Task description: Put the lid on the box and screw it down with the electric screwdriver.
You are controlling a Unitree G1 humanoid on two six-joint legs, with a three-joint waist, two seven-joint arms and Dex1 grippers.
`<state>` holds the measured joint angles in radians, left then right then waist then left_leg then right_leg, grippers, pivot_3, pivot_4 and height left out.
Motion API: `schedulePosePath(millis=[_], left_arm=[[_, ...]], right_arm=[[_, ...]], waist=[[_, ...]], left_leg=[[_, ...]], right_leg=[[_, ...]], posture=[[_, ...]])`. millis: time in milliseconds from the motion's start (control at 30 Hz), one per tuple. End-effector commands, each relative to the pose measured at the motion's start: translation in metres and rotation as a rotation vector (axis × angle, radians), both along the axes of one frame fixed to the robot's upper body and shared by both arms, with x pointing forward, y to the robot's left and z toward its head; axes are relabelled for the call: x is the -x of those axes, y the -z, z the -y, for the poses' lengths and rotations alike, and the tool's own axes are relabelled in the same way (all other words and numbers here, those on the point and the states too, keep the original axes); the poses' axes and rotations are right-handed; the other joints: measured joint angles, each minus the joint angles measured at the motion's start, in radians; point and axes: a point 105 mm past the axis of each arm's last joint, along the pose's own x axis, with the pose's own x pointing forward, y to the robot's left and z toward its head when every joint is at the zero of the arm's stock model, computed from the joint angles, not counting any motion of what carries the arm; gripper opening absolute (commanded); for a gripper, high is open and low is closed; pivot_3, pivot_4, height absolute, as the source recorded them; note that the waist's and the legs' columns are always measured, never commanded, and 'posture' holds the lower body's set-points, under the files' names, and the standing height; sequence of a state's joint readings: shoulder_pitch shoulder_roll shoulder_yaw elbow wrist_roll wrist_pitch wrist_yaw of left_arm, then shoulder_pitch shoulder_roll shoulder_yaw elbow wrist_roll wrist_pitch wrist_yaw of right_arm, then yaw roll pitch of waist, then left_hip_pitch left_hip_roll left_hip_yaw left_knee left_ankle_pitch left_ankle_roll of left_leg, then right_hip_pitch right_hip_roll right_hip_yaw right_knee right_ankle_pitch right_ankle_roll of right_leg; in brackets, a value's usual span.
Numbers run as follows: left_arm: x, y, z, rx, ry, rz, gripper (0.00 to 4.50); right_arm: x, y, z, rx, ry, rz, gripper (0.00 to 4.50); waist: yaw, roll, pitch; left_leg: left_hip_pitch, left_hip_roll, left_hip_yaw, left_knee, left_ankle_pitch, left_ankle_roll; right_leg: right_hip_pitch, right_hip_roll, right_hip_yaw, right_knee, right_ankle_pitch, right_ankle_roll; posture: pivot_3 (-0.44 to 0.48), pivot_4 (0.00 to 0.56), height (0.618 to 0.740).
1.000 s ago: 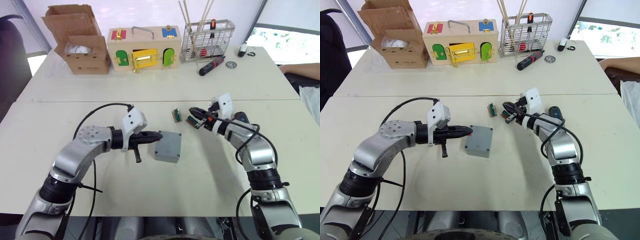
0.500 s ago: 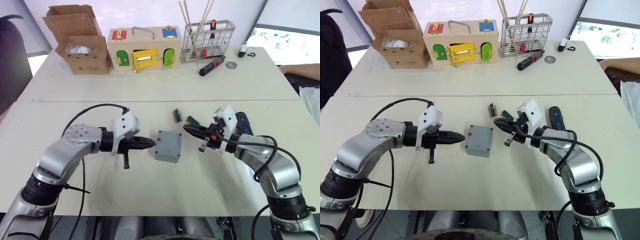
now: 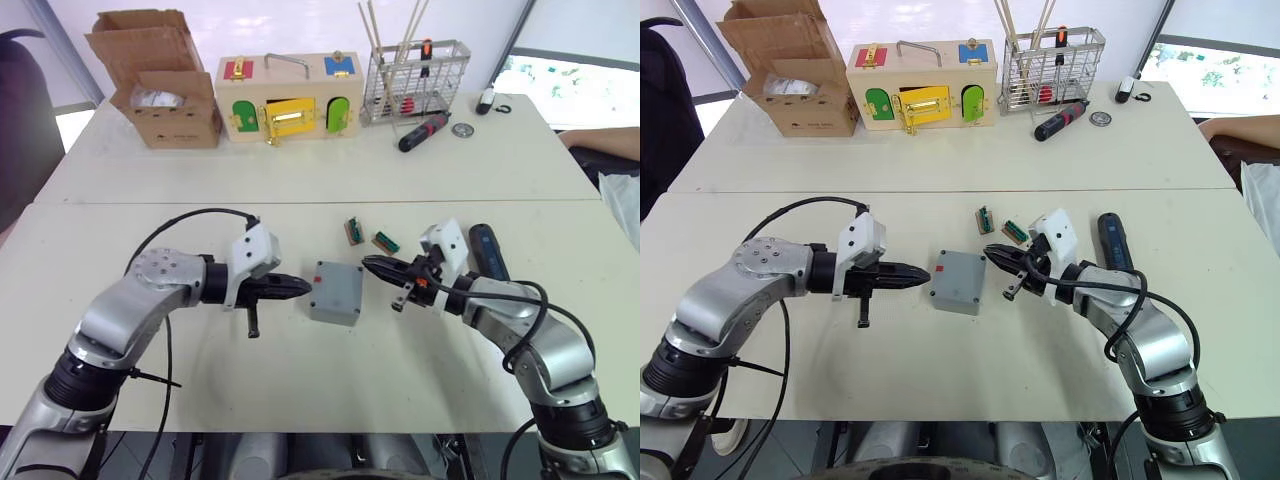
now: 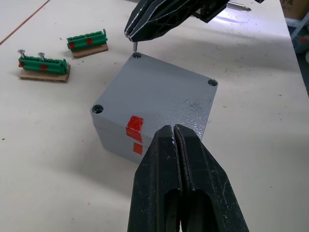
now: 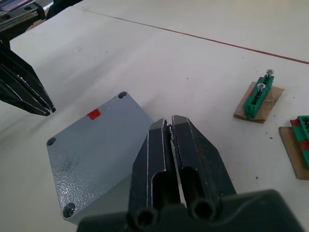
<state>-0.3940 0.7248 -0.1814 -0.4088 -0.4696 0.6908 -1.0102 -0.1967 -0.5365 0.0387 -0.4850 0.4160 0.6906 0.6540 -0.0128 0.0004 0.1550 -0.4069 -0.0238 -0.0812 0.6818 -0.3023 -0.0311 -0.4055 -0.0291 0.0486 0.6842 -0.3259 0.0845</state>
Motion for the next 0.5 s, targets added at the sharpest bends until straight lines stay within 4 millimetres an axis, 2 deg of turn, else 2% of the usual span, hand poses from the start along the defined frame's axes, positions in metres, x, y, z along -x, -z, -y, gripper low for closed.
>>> schedulePosePath(millis=[33, 500], left_arm=[[0.0010, -0.0024, 0.0019, 0.008, 0.011, 0.020, 0.00], [0.0013, -0.0006, 0.0042, 0.011, 0.011, 0.022, 0.00]], right_arm=[[0.0075, -0.0169, -0.0101, -0.025, -0.045, 0.058, 0.06], [0.0095, -0.0120, -0.0113, -0.034, -0.045, 0.031, 0.06]], waist=[[0.000, 0.000, 0.000], [0.000, 0.000, 0.000]], left_leg=[[0.000, 0.000, 0.000, 0.000, 0.000, 0.000], [0.000, 0.000, 0.000, 0.000, 0.000, 0.000]], right_leg=[[0.000, 0.000, 0.000, 0.000, 0.000, 0.000], [0.000, 0.000, 0.000, 0.000, 0.000, 0.000]], posture=[[0.000, 0.150, 0.740], [0.000, 0.150, 0.740]])
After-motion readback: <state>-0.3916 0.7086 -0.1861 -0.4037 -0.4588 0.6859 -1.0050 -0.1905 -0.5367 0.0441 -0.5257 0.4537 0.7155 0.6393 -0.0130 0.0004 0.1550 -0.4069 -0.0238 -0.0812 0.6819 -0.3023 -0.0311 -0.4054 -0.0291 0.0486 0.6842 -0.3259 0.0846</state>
